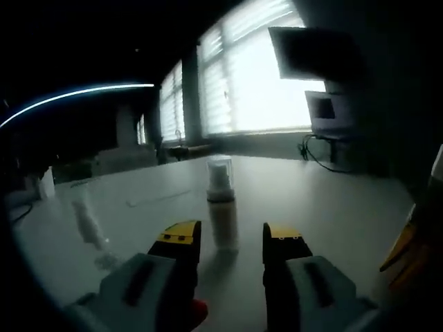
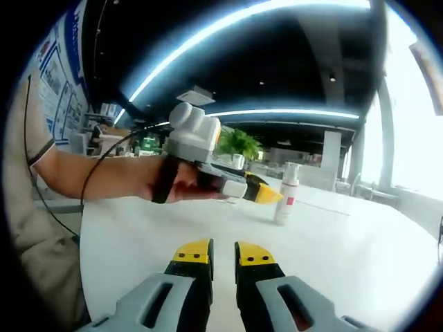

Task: Clamp pump bottle remove cover press pump head put on cover

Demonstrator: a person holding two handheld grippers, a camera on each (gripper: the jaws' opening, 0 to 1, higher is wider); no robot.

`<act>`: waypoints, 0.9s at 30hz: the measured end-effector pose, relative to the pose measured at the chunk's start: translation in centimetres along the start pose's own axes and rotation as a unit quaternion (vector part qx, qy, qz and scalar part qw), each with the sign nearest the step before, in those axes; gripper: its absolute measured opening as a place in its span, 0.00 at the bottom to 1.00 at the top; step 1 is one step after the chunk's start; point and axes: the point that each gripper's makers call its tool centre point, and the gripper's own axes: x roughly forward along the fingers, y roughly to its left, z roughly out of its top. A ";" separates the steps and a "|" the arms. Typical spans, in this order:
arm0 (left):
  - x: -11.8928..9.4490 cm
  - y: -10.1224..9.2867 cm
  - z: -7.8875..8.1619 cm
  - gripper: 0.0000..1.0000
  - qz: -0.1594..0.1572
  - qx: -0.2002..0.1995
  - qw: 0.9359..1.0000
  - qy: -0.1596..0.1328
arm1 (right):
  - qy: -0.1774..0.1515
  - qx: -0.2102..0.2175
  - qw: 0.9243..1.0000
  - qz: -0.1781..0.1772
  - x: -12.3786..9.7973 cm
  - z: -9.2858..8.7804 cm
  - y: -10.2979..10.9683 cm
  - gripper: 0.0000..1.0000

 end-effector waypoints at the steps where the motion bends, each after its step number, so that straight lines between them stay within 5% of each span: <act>1: 0.4 0.5 -0.1 0.27 0.000 -0.004 1.000 0.002 | 0.000 0.000 1.000 0.000 0.0 0.0 0.0 0.08; 27: 3.7 0.9 -1.2 0.28 0.016 -0.006 1.000 0.012 | -0.002 0.004 1.000 0.005 0.0 0.1 0.2 0.08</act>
